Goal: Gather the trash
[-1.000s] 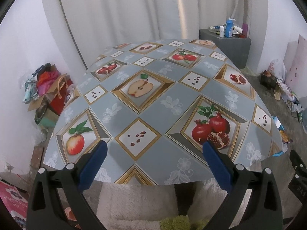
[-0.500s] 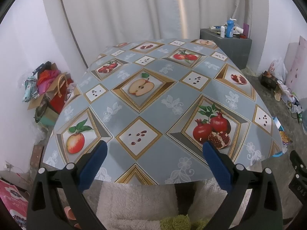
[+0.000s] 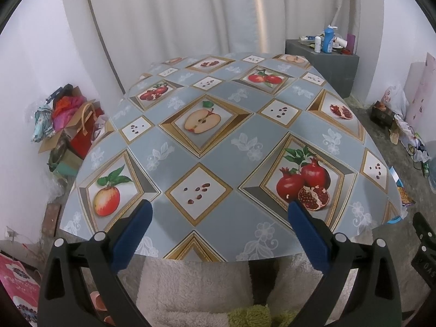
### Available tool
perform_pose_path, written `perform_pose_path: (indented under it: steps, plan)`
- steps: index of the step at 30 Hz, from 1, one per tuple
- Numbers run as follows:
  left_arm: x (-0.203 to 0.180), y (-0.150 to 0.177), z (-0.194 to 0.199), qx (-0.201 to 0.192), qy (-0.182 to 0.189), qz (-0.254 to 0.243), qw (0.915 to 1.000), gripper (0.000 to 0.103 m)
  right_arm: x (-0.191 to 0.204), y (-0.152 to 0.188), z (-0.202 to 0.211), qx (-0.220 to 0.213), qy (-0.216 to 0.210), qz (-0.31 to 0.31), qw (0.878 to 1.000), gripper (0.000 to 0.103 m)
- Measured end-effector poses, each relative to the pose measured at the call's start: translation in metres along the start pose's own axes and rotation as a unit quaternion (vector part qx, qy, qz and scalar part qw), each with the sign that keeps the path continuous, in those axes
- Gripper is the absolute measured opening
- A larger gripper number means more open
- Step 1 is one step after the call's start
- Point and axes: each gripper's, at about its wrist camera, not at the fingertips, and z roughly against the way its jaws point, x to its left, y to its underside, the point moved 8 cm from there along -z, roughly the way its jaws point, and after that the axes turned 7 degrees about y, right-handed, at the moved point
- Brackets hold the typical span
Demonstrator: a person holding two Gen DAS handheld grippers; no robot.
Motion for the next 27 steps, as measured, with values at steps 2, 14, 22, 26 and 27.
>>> perform_pose_path:
  steps: [2, 14, 22, 26, 27]
  plan:
    - [0.0006, 0.0006, -0.0002, 0.000, 0.000, 0.001, 1.0000, 0.097, 0.0002, 0.0002, -0.0002, 0.001, 0.001, 0.000, 1.000, 0.095]
    - [0.0025, -0.0001, -0.0017, 0.001, 0.001, 0.002, 1.0000, 0.097, 0.0018, -0.0002, 0.0013, -0.001, 0.000, 0.001, 1.000, 0.095]
    - [0.0041, 0.0059, -0.0038, 0.005, 0.002, 0.004, 1.0000, 0.097, 0.0017, -0.0006, 0.0021, -0.001, 0.000, 0.002, 1.000, 0.095]
    - [0.0046, 0.0042, -0.0041, 0.005, 0.003, 0.004, 1.0000, 0.097, 0.0015, -0.0008, 0.0020, -0.001, -0.001, 0.002, 1.000, 0.095]
    - [0.0041, 0.0049, -0.0039, 0.005, 0.003, 0.004, 1.0000, 0.097, 0.0015, -0.0007, 0.0020, -0.001, 0.000, 0.002, 1.000, 0.095]
